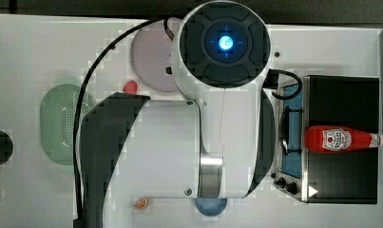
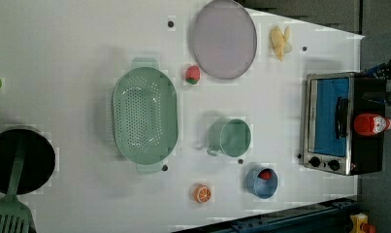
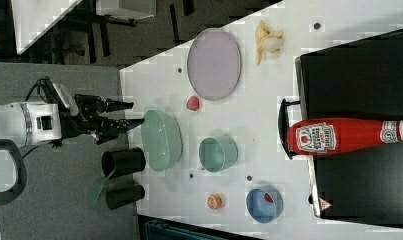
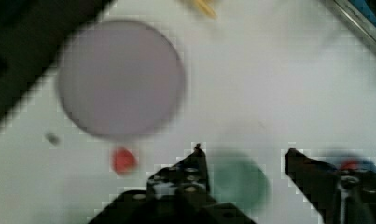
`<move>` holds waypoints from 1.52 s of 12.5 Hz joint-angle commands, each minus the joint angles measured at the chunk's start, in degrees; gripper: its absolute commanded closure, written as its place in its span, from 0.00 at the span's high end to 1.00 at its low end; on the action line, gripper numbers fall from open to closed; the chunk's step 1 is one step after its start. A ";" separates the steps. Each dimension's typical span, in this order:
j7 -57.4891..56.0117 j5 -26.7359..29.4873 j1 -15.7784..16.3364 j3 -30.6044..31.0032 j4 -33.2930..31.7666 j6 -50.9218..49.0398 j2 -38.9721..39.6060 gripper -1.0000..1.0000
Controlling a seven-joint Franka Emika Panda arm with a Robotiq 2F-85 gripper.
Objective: Pick Ketchup from oven and place it on table.
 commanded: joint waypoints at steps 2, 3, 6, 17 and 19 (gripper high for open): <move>-3.01 -0.28 -1.71 -0.63 -18.43 -12.07 -28.03 0.92; -3.01 -0.31 -1.76 -1.04 -18.50 -11.81 -27.87 1.00; -3.01 -0.31 -2.66 -4.92 -18.60 -10.82 -25.10 1.00; -3.60 -3.75 -4.99 -24.93 -18.38 15.65 -9.31 1.00; -3.60 -3.75 -5.09 -27.26 -18.36 19.95 -5.82 1.00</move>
